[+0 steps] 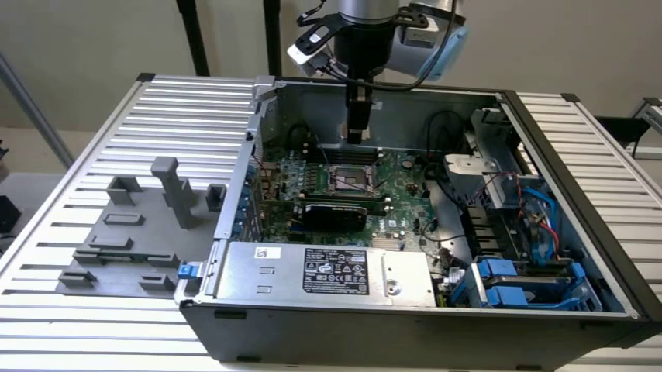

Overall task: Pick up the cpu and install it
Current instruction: 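Place the cpu into insertion slot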

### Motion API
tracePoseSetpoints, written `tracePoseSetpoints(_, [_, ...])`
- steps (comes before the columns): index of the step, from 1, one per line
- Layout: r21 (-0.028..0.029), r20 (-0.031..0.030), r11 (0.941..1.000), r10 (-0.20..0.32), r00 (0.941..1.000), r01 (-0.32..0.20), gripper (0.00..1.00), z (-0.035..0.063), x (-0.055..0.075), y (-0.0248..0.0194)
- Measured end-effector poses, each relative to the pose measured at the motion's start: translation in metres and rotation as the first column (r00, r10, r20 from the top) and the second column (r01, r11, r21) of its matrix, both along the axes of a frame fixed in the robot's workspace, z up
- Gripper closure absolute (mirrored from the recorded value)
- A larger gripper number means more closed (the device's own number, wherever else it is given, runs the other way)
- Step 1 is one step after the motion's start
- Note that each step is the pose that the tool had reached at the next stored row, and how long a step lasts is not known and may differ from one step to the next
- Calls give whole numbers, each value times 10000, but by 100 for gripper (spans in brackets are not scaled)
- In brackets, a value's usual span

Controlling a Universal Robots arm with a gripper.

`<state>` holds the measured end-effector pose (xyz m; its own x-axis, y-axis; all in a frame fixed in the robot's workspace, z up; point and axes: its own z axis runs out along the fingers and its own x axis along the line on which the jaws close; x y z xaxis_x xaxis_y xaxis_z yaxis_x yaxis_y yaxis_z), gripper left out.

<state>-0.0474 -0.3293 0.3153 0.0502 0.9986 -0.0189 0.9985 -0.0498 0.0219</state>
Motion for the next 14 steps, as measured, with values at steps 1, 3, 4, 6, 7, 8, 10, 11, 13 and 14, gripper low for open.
tracePoseSetpoints(1, [3,2,10000,0,10000,0,45,-6,1,0])
tracePoseSetpoints(3, [1,0,10000,2,10000,-2,45,-26,7,0])
tracePoseSetpoints(4, [1,1,10000,1,10000,-1,45,-38,13,2])
tracePoseSetpoints(6, [0,-6,10000,1,10000,-1,45,-68,33,7])
tracePoseSetpoints(7, [1,-9,10000,1,10000,-1,45,-86,44,10])
tracePoseSetpoints(8, [-1,-12,10000,1,10000,-1,45,-105,57,15])
tracePoseSetpoints(10, [1,-12,10000,0,10000,0,45,-142,71,28])
tracePoseSetpoints(11, [1,-12,10000,-1,10000,1,45,-160,71,34])
tracePoseSetpoints(13, [1,-12,10000,9,10000,-9,45,-196,73,38])
tracePoseSetpoints(14, [1,-12,10000,14,10000,-14,45,-214,72,39])
